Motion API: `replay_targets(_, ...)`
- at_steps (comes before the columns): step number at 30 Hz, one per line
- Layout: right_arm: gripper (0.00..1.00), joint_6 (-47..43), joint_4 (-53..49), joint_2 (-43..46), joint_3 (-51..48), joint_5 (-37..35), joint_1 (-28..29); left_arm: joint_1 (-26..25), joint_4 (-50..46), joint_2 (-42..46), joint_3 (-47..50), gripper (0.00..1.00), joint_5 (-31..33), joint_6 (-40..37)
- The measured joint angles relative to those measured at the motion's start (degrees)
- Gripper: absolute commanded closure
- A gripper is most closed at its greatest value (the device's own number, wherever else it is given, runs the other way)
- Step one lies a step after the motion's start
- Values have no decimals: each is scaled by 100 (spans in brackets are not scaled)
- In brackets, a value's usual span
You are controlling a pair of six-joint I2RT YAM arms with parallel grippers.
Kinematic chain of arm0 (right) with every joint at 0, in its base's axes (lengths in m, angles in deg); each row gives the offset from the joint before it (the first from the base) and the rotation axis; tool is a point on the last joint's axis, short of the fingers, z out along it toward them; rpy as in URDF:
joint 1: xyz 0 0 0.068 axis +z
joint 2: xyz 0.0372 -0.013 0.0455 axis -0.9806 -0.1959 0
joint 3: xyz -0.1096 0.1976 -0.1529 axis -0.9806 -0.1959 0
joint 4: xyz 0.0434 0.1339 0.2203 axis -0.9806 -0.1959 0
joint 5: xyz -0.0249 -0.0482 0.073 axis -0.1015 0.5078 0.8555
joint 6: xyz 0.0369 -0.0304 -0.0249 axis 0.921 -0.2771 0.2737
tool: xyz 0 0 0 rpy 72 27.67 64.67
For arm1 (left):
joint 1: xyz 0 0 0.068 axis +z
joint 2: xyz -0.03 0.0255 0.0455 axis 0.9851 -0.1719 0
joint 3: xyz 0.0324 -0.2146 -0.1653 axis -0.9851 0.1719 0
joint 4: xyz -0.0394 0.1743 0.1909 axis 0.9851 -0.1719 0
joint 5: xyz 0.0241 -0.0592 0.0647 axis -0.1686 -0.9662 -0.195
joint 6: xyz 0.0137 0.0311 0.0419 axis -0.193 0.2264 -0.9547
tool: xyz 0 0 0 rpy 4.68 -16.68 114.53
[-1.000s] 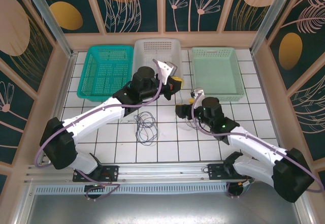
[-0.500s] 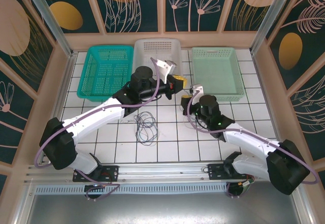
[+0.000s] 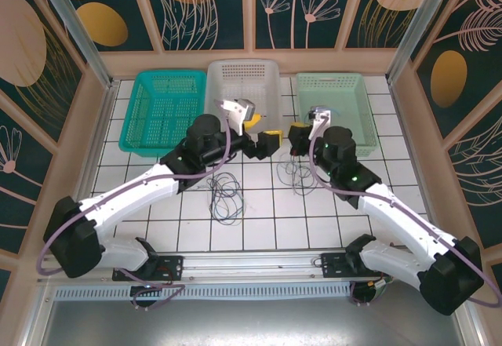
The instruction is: Untangle the cables
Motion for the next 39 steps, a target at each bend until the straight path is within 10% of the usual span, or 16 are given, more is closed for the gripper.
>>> replay_targets(13, 100, 463, -848, 52, 824, 535, -354, 4, 195, -929, 315, 20, -890, -28)
replay_targets(39, 100, -151, -2070, -107, 4004, 409, -542, 4, 459, -1580, 11, 20, -1453, 28)
